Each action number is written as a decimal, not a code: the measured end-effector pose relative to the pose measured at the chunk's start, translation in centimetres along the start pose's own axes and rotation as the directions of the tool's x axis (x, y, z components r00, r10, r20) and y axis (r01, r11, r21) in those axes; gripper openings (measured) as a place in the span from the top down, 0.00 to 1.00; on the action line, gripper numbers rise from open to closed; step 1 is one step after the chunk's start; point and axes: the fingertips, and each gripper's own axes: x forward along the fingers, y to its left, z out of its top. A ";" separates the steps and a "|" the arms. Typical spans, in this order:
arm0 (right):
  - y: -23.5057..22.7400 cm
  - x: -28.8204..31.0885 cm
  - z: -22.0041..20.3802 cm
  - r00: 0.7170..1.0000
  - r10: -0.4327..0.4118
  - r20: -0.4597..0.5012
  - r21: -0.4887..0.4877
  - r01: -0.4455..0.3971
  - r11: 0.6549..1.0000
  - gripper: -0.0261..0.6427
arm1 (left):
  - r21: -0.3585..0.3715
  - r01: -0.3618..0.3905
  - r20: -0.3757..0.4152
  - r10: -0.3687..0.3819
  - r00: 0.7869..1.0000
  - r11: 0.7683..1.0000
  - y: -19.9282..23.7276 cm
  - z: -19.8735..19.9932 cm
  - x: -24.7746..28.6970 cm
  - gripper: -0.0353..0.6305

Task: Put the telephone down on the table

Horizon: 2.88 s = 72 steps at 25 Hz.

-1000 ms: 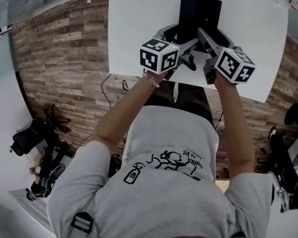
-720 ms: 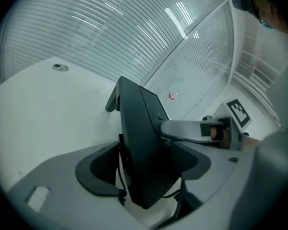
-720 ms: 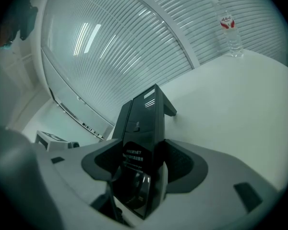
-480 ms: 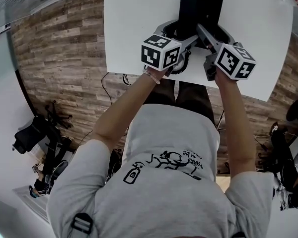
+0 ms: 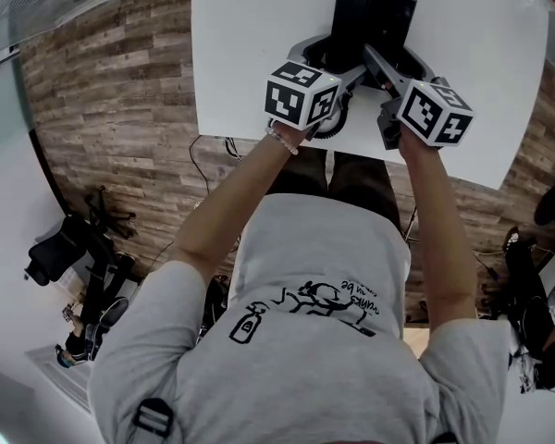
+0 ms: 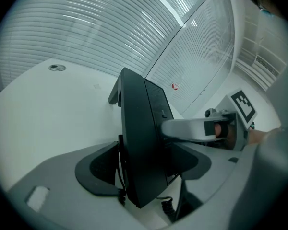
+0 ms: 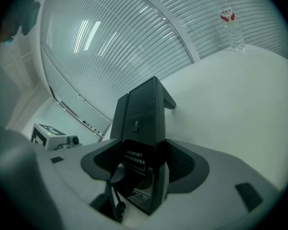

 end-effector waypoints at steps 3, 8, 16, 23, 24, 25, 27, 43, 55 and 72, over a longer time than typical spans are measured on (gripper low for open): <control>-0.1 0.1 0.0 1.000 -0.001 -0.003 -0.003 0.001 1.000 0.59 | 0.002 -0.006 -0.011 0.006 1.000 1.000 0.1 0.0 0.1 0.46; -0.1 0.9 -0.3 1.000 -0.010 -0.016 -0.011 0.010 1.000 0.58 | 0.006 -0.024 -0.062 0.025 0.998 1.000 0.9 -0.3 0.3 0.46; 0.3 1.0 -0.3 1.000 -0.011 -0.024 -0.031 0.010 0.999 0.58 | 0.002 -0.009 -0.094 0.009 0.996 1.000 1.0 -0.4 0.0 0.46; -0.7 -1.0 0.4 0.998 -0.065 -0.007 -0.055 0.064 0.996 0.58 | 0.058 -0.071 -0.056 0.074 0.996 0.996 1.8 0.6 -1.7 0.46; -0.7 -1.5 0.6 0.998 -0.070 -0.001 -0.063 0.070 0.996 0.58 | 0.056 -0.077 -0.045 0.080 0.996 0.995 1.8 1.0 -2.2 0.46; -0.7 -2.0 0.9 0.997 -0.076 0.005 -0.076 0.076 0.994 0.58 | 0.055 -0.080 -0.034 0.082 0.996 0.995 1.8 1.3 -2.7 0.46; -0.2 -3.1 1.4 0.996 -0.083 0.016 -0.110 0.084 0.990 0.58 | 0.057 -0.083 -0.011 0.084 0.996 0.995 1.5 2.1 -3.8 0.46; 10.6 -13.6 8.3 0.988 -0.023 0.150 -0.460 0.090 0.883 0.74 | 0.198 -0.085 0.270 0.029 0.962 0.977 -6.3 10.4 -16.0 0.71; 20.4 -21.5 12.6 0.953 0.094 0.287 -0.522 0.074 0.849 0.80 | 0.312 -0.009 0.388 -0.119 0.914 0.950 -16.0 15.5 -23.2 0.72; 27.7 -28.9 15.0 0.914 0.176 0.364 -0.604 0.088 0.792 0.83 | 0.340 0.004 0.507 -0.187 0.841 0.940 -22.0 19.2 -28.6 0.76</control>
